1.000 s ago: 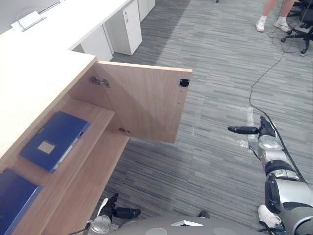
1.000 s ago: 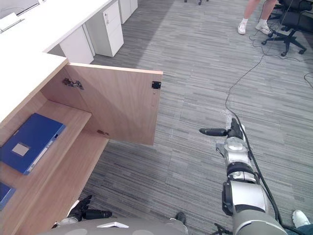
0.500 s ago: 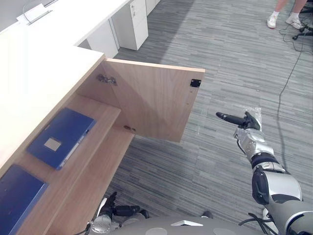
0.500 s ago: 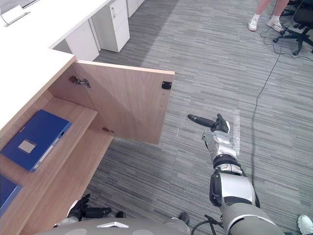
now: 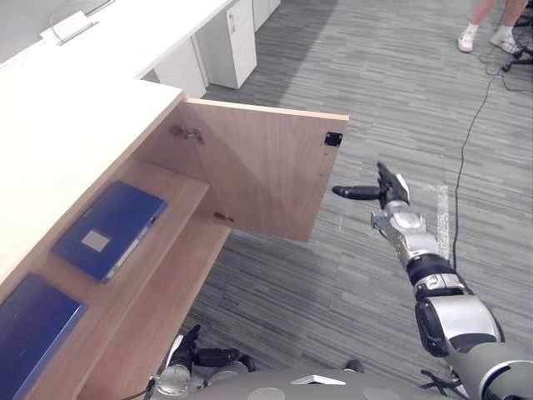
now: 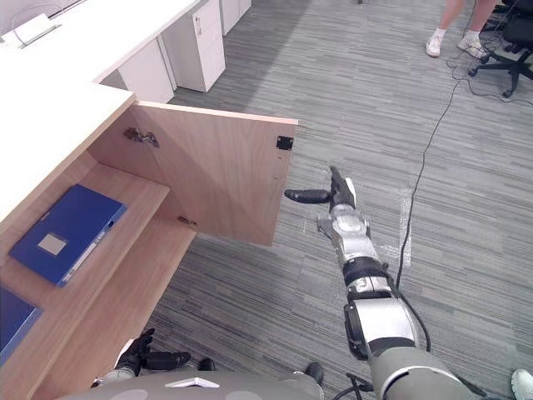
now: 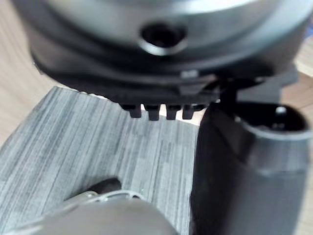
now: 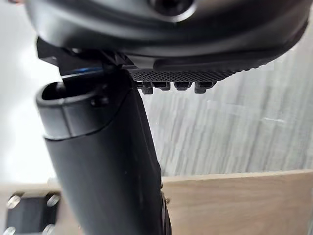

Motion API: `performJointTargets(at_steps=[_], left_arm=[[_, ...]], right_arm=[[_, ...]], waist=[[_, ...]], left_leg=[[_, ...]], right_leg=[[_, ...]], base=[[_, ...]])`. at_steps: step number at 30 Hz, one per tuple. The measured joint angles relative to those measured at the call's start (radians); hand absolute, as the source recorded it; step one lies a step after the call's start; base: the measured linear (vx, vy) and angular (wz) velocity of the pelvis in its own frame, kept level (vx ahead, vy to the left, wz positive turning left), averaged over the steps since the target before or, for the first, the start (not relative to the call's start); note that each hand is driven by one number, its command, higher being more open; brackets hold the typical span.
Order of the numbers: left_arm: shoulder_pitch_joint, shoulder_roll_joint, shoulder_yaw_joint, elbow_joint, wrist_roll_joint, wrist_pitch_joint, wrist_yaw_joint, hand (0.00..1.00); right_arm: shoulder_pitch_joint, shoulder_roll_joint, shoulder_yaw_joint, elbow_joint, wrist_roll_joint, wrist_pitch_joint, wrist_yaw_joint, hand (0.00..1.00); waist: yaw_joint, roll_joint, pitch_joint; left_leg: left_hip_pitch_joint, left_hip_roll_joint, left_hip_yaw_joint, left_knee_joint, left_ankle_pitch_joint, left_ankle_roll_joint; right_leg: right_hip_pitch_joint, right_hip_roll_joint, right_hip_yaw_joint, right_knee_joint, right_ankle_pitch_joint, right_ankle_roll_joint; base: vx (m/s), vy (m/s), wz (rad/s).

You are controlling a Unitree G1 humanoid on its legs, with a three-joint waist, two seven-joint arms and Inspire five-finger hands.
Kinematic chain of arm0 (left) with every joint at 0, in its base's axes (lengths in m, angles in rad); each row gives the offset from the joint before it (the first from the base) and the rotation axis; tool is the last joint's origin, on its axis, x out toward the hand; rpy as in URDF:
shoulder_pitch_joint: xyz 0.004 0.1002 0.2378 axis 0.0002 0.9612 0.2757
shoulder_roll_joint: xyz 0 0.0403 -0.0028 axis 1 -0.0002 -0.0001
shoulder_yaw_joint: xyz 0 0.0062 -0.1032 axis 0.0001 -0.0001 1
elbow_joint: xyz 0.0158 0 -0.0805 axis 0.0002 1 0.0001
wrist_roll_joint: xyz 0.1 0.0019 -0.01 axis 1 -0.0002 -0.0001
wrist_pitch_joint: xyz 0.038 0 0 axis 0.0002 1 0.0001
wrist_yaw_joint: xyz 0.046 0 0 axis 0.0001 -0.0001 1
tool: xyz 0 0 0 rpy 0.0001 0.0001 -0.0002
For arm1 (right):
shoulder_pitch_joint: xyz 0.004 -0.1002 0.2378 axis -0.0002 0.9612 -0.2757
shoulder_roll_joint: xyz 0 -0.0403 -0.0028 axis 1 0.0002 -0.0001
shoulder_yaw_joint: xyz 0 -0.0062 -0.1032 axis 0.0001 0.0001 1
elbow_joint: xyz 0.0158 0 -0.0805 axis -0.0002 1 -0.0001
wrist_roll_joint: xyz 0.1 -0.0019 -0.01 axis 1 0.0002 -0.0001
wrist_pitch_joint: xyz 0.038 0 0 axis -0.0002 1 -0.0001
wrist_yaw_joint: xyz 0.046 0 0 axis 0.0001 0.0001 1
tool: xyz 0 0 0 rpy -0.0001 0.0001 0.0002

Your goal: Walk over to the cabinet, pick up the folder, carry it to the office cabinet, place the folder inside the office cabinet, then close the office cabinet door

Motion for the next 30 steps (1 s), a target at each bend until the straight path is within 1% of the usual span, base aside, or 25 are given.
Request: performJointTargets(at_steps=[3,6,10,13,15,16,17,20,21,23,25,26,28,30], left_arm=[[0.005,0.002,0.002,-0.005,0.001,-0.005,0.0,1.0],[0.006,0.006,0.006,-0.01,0.002,-0.007,-0.003,1.0],[0.007,0.01,0.011,-0.014,0.002,-0.008,-0.005,1.0],[0.008,0.017,0.012,-0.021,0.002,-0.018,-0.005,1.0],[0.008,0.02,0.013,-0.023,0.002,-0.026,-0.004,1.0],[0.008,0.02,0.02,-0.023,0.001,-0.027,-0.003,1.0],[0.008,0.02,0.021,-0.024,0.001,-0.027,-0.003,1.0],[0.008,0.022,0.022,-0.025,0.001,-0.03,-0.003,1.0],[0.008,0.023,0.022,-0.025,0.001,-0.032,-0.003,1.0],[0.008,0.026,0.022,-0.025,0.002,-0.041,-0.004,1.0],[0.007,0.028,0.027,-0.025,0.002,-0.045,-0.004,1.0],[0.007,0.027,0.029,-0.025,0.002,-0.045,-0.003,1.0],[0.007,0.02,0.031,-0.025,0.002,-0.045,-0.003,1.0],[0.007,0.018,0.043,-0.025,0.002,-0.045,-0.005,1.0]], right_arm=[[-0.047,-0.043,0.048,-0.026,-0.062,-0.026,0.011,1.0],[-0.099,-0.079,0.086,-0.027,-0.061,-0.046,0.034,1.0],[-0.137,-0.103,0.137,-0.024,-0.058,-0.05,0.058,1.0],[-0.185,-0.103,0.167,0.026,-0.065,-0.054,0.061,1.0],[-0.234,-0.105,0.188,0.082,-0.154,-0.054,0.061,1.0],[-0.267,-0.108,0.205,0.114,-0.239,-0.054,0.061,1.0],[-0.277,-0.113,0.216,0.12,-0.273,-0.054,0.061,1.0],[-0.304,-0.144,0.273,0.134,-0.466,-0.06,0.065,1.0],[-0.319,-0.152,0.289,0.144,-0.505,-0.06,0.066,1.0],[-0.327,-0.179,0.315,0.144,-0.553,-0.074,0.066,1.0],[-0.338,-0.19,0.338,0.144,-0.572,-0.083,0.067,1.0],[-0.345,-0.191,0.35,0.144,-0.574,-0.086,0.067,1.0],[-0.348,-0.21,0.38,0.144,-0.612,-0.098,0.067,1.0],[-0.349,-0.216,0.396,0.144,-0.614,-0.104,0.067,1.0]], waist=[[0.001,-0.006,0.0],[0.004,-0.015,0.003],[0.008,-0.027,0.01],[0.015,-0.041,0.019],[0.023,-0.05,0.023],[0.023,-0.053,0.025],[0.023,-0.055,0.026],[0.029,-0.06,0.029],[0.027,-0.06,0.029],[0.028,-0.063,0.031],[0.028,-0.07,0.035],[0.026,-0.068,0.035],[0.029,-0.059,0.035],[0.032,-0.059,0.035]], left_leg=[[-0.003,-0.008,-0.014,-0.019,0.022,0.0],[-0.005,-0.013,-0.022,-0.056,0.056,-0.002],[-0.002,-0.015,-0.035,-0.089,0.089,-0.004],[-0.001,-0.019,-0.041,-0.11,0.113,-0.002],[-0.001,-0.025,-0.049,-0.134,0.136,-0.001],[-0.002,-0.028,-0.059,-0.156,0.155,0.0],[-0.003,-0.029,-0.063,-0.163,0.162,0.0],[-0.011,-0.032,-0.079,-0.165,0.171,0.003],[-0.016,-0.033,-0.084,-0.166,0.175,0.003],[-0.026,-0.035,-0.094,-0.169,0.184,0.001],[-0.03,-0.037,-0.099,-0.17,0.191,-0.004],[-0.033,-0.035,-0.106,-0.17,0.194,-0.007],[-0.038,-0.02,-0.116,-0.17,0.199,-0.016],[-0.039,-0.011,-0.118,-0.17,0.201,-0.019]], right_leg=[[-0.001,-0.002,-0.009,0.0,0.0,0.0],[-0.014,0.0,-0.019,0.0,0.001,0.0],[-0.016,0.001,-0.037,0.0,0.001,0.0],[-0.02,-0.001,-0.045,0.0,0.001,0.0],[-0.027,-0.001,-0.054,-0.001,0.001,0.0],[-0.031,-0.002,-0.061,-0.001,0.001,0.0],[-0.033,-0.002,-0.063,-0.001,0.001,0.0],[-0.031,-0.003,-0.076,-0.001,-0.001,-0.002],[-0.032,-0.003,-0.086,-0.001,-0.006,-0.007],[-0.034,-0.004,-0.091,-0.001,-0.023,-0.017],[-0.033,-0.006,-0.09,-0.001,-0.058,-0.007],[-0.033,-0.003,-0.09,-0.001,-0.065,0.003],[-0.033,0.013,-0.098,-0.001,-0.074,-0.002],[-0.033,0.022,-0.099,-0.001,-0.076,-0.005]], base=[[-0.05,-0.043,0.12],[-0.04,-0.039,0.07],[-0.05,-0.047,0.1],[-0.05,-0.03,0.07],[-0.06,-0.024,0.1],[-0.05,-0.022,0.15],[-0.06,-0.022,0.18],[-0.04,-0.013,0.13],[-0.04,-0.019,0.15],[-0.04,-0.027,0.14],[-0.02,-0.046,0.09],[-0.03,-0.068,0.06],[-0.03,-0.059,0.07],[-0.02,-0.045,0.01]])
